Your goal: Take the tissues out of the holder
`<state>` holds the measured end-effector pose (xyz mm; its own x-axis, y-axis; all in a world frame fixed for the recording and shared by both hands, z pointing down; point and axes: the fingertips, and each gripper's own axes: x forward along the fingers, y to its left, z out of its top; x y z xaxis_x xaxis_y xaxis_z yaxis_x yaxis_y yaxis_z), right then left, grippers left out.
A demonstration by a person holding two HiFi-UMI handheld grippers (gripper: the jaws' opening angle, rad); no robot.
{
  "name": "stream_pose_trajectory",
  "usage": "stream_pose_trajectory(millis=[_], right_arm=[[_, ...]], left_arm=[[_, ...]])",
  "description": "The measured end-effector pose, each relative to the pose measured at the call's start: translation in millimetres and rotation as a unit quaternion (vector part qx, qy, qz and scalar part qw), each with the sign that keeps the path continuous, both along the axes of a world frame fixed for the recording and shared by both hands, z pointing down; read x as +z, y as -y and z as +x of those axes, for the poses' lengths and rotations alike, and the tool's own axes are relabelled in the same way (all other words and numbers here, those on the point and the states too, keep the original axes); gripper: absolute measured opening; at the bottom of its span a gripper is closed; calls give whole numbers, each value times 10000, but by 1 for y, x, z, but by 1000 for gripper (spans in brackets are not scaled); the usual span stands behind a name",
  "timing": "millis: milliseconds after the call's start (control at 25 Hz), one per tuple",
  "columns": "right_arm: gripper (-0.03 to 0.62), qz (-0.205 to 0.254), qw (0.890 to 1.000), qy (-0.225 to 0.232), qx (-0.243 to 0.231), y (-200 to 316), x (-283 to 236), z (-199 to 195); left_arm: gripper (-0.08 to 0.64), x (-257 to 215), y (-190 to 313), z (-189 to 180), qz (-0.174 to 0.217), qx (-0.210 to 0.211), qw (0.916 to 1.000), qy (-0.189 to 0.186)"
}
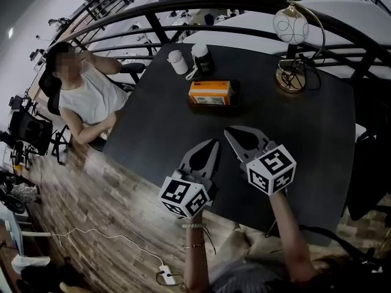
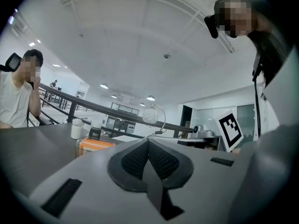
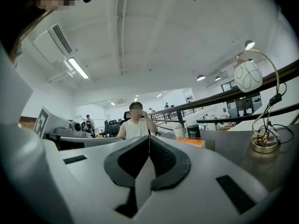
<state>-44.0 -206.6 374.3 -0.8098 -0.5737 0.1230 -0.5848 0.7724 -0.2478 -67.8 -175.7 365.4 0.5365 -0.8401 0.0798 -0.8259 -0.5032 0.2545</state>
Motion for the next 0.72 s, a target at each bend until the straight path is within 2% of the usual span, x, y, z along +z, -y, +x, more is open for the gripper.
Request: stream_pose_trajectory(millis=[160, 400, 600, 720], right_arm=[[14, -94, 9999, 96, 31, 10, 6, 1], [14, -224, 9997, 12, 75, 19, 18, 3], [14, -236, 9991, -329, 110, 39, 25, -3], [14, -167, 9971, -736, 91, 49, 25, -14]], left_arm=[[8, 4, 11, -2, -54, 10, 10000, 23], [8, 15, 28, -9, -193, 142, 9997, 61], [8, 27, 47, -17, -323, 530, 9980, 81], [8, 32, 57, -25, -415, 822, 9957, 112]])
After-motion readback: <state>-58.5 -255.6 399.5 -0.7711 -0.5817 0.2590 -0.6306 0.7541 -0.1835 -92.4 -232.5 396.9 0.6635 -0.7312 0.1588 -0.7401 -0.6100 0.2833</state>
